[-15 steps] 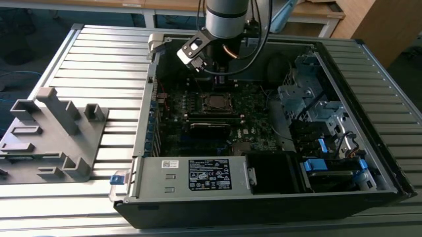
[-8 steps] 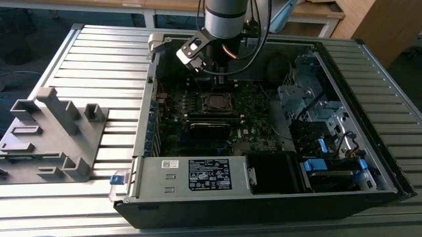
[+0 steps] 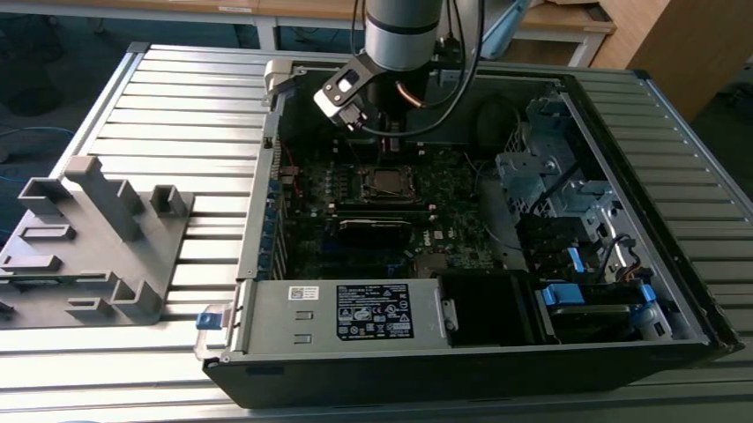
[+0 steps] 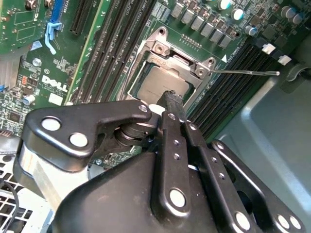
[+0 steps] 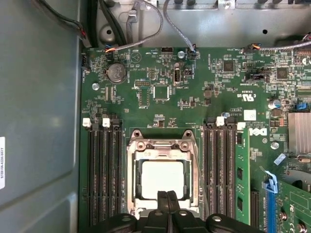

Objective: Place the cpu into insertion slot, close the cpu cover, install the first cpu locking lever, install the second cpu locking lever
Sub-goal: 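Close the cpu cover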

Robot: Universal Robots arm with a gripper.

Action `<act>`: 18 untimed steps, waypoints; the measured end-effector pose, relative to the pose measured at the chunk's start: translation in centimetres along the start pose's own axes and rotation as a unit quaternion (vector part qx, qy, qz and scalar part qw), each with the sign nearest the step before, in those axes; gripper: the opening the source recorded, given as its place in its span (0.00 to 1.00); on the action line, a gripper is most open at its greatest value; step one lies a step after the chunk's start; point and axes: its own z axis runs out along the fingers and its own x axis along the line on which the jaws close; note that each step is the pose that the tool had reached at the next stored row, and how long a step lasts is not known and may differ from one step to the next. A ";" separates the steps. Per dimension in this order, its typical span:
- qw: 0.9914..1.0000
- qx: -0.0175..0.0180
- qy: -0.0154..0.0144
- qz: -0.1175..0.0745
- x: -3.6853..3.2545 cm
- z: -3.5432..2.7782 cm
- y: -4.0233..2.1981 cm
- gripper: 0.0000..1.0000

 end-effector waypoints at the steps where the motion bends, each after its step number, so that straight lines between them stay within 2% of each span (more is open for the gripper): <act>1: 1.000 0.000 0.000 0.000 -0.10 0.00 0.00 0.11; 16: 1.000 0.000 0.000 0.000 -0.39 0.00 0.00 0.11; 18: 1.000 0.000 0.000 -0.009 -0.39 0.00 0.00 0.11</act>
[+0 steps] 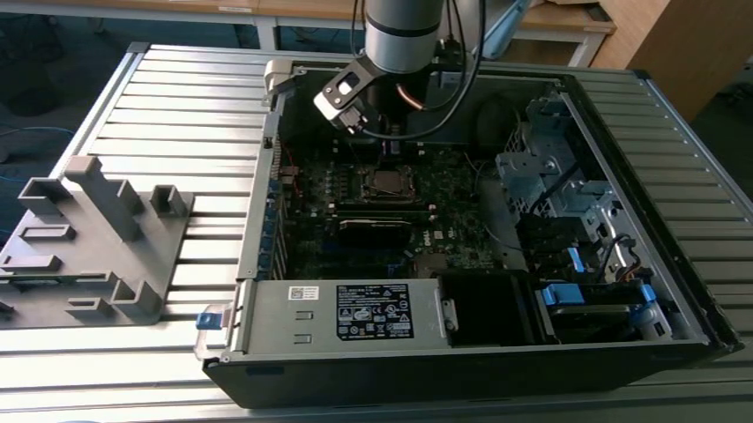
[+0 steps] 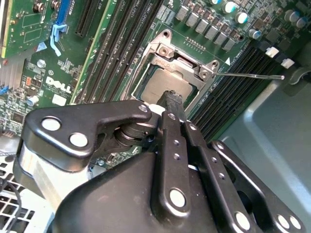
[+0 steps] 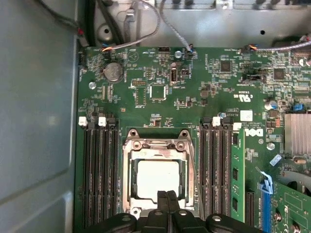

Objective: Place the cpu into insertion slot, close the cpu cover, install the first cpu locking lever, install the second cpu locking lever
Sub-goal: 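Close the cpu cover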

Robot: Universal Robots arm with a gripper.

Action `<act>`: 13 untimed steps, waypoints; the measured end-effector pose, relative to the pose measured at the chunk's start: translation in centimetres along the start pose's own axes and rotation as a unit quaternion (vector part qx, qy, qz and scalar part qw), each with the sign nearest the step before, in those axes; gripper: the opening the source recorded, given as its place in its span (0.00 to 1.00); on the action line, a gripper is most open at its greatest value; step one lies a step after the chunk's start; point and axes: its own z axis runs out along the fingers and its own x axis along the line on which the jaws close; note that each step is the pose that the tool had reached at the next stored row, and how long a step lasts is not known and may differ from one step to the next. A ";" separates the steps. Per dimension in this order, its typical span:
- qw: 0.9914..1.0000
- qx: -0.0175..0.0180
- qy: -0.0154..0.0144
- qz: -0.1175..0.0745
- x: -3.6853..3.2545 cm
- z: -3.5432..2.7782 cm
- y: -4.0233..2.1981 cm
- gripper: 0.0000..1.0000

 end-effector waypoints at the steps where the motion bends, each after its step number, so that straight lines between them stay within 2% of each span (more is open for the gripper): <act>1: 1.000 0.000 0.000 -0.007 0.00 0.00 0.00 0.11; 3: 1.000 0.001 0.001 -0.023 0.00 0.02 0.00 0.11; 5: 0.999 0.001 0.001 -0.042 -0.01 0.03 0.00 0.11; 6: 0.998 0.002 0.001 -0.060 0.00 0.05 0.00 0.11; 9: 0.996 0.003 0.002 -0.085 0.00 0.07 0.00 0.11; 13: 0.993 0.003 0.003 -0.119 -0.01 0.09 0.00 0.11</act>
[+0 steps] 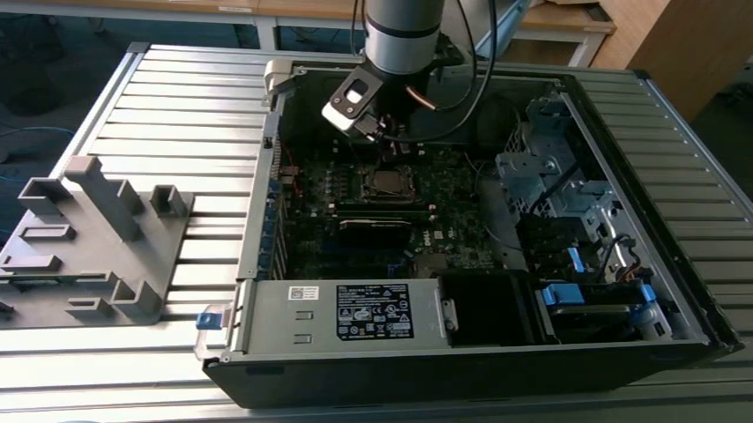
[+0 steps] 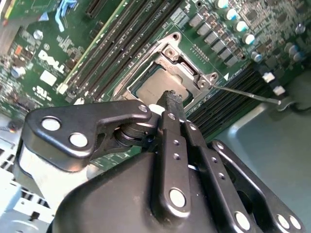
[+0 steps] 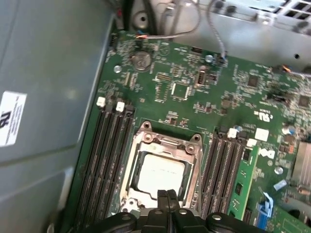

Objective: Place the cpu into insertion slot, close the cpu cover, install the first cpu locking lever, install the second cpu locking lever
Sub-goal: 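Close the cpu cover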

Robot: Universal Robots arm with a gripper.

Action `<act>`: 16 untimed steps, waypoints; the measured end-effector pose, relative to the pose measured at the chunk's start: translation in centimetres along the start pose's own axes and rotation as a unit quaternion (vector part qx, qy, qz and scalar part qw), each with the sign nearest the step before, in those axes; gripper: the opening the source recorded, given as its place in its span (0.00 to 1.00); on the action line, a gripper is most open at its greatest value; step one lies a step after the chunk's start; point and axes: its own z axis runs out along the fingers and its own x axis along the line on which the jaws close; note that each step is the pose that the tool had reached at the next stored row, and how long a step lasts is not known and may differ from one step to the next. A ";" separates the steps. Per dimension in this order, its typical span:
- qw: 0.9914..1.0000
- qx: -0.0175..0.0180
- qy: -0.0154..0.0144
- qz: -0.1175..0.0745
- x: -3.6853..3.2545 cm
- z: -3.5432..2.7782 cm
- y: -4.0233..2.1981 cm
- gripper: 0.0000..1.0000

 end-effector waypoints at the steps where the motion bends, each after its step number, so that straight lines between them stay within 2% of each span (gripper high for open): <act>1: 1.000 0.000 0.000 -0.009 0.00 0.00 0.00 0.11; 3: 1.000 0.001 0.001 -0.026 0.00 0.02 0.00 0.11; 7: 0.998 0.002 0.001 -0.056 0.00 0.03 0.00 0.11; 13: 0.998 0.002 0.001 -0.057 0.00 0.04 0.00 0.11; 16: 0.998 0.002 0.002 -0.068 0.00 0.04 0.00 0.11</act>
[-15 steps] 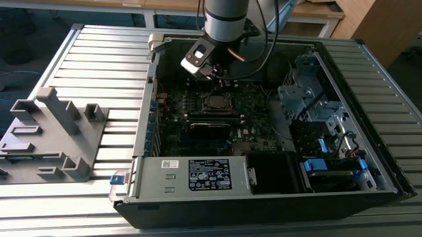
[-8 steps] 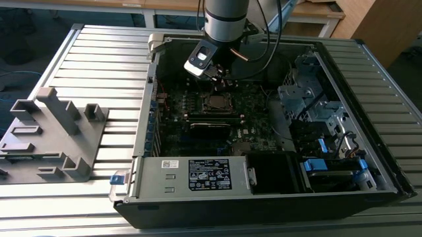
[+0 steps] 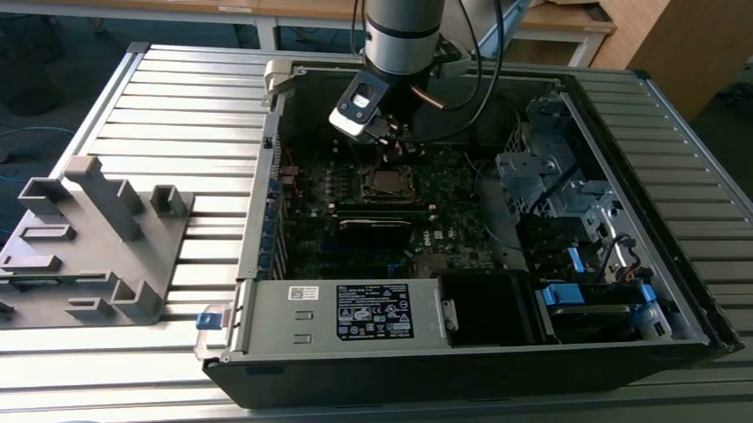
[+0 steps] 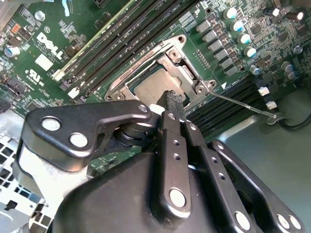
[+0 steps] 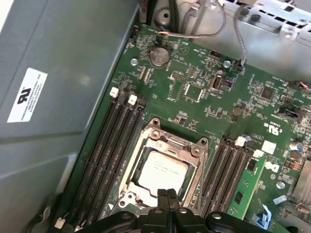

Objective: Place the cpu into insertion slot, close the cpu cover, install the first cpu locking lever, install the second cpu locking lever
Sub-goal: 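Close the cpu cover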

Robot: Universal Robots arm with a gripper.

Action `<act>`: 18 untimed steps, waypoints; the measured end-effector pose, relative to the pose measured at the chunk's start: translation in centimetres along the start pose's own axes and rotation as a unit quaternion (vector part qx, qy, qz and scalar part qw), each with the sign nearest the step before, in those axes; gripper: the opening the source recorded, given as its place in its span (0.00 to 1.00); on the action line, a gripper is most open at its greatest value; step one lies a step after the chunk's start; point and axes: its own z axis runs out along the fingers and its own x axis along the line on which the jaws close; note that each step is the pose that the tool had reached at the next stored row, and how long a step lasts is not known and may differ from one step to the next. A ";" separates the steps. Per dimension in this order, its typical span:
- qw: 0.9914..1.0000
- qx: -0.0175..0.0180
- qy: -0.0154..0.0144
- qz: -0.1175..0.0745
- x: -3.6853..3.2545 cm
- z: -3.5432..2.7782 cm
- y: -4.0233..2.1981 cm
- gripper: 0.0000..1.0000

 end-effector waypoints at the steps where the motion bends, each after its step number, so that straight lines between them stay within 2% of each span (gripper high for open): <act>1: 1.000 0.000 0.000 -0.005 0.00 0.00 0.00 0.11; 18: 1.000 0.000 0.000 -0.013 0.00 0.00 0.00 0.11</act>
